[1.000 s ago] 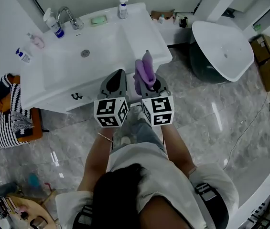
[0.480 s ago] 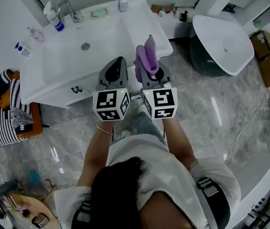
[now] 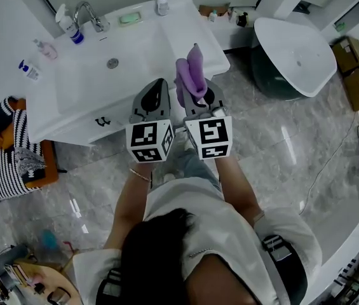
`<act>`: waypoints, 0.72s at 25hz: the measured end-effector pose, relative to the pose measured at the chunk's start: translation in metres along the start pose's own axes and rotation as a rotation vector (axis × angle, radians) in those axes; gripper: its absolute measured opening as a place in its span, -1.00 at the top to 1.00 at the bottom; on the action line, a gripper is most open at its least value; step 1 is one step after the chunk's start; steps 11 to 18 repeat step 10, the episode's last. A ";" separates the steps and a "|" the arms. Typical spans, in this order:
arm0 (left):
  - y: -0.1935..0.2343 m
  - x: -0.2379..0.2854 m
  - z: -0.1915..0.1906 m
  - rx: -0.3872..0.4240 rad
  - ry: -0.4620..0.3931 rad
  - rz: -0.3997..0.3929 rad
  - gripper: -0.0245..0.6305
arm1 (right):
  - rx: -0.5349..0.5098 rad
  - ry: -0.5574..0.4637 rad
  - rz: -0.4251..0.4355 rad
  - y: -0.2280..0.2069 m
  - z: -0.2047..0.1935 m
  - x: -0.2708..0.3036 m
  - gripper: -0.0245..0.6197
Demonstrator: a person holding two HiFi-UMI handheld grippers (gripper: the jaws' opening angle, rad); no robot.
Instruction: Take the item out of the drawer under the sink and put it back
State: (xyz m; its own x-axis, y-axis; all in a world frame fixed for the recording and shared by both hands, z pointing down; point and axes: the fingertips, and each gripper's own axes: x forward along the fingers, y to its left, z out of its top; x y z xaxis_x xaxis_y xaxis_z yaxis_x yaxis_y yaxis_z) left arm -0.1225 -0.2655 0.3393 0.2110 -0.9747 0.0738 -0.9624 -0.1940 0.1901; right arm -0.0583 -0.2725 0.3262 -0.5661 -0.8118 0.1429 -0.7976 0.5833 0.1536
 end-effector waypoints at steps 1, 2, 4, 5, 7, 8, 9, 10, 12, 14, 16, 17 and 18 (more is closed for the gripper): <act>0.001 0.000 -0.001 -0.003 0.000 0.001 0.91 | -0.004 -0.003 0.002 0.001 0.001 0.001 0.74; 0.002 0.000 -0.001 -0.006 -0.002 0.003 0.92 | -0.006 -0.004 0.004 0.002 0.001 0.001 0.74; 0.003 0.000 0.001 -0.012 -0.006 0.005 0.91 | -0.009 -0.003 0.006 0.002 0.002 0.002 0.74; 0.004 0.000 0.001 -0.013 -0.006 0.006 0.91 | -0.009 -0.002 0.007 0.002 0.002 0.003 0.74; 0.007 0.001 0.001 -0.014 -0.001 0.010 0.91 | -0.008 -0.001 0.007 0.003 0.003 0.005 0.74; 0.008 0.001 0.000 -0.015 0.002 0.014 0.91 | -0.007 -0.001 0.008 0.003 0.003 0.006 0.74; 0.010 0.000 -0.001 -0.017 0.006 0.018 0.91 | -0.008 0.000 0.011 0.004 0.004 0.007 0.74; 0.012 0.000 -0.002 -0.018 0.010 0.022 0.92 | -0.009 0.000 0.013 0.006 0.004 0.007 0.74; 0.012 0.000 -0.002 -0.018 0.010 0.022 0.92 | -0.009 0.000 0.013 0.006 0.004 0.007 0.74; 0.012 0.000 -0.002 -0.018 0.010 0.022 0.92 | -0.009 0.000 0.013 0.006 0.004 0.007 0.74; 0.012 0.000 -0.002 -0.018 0.010 0.022 0.92 | -0.009 0.000 0.013 0.006 0.004 0.007 0.74; 0.012 0.000 -0.002 -0.018 0.010 0.022 0.92 | -0.009 0.000 0.013 0.006 0.004 0.007 0.74; 0.012 0.000 -0.002 -0.018 0.010 0.022 0.92 | -0.009 0.000 0.013 0.006 0.004 0.007 0.74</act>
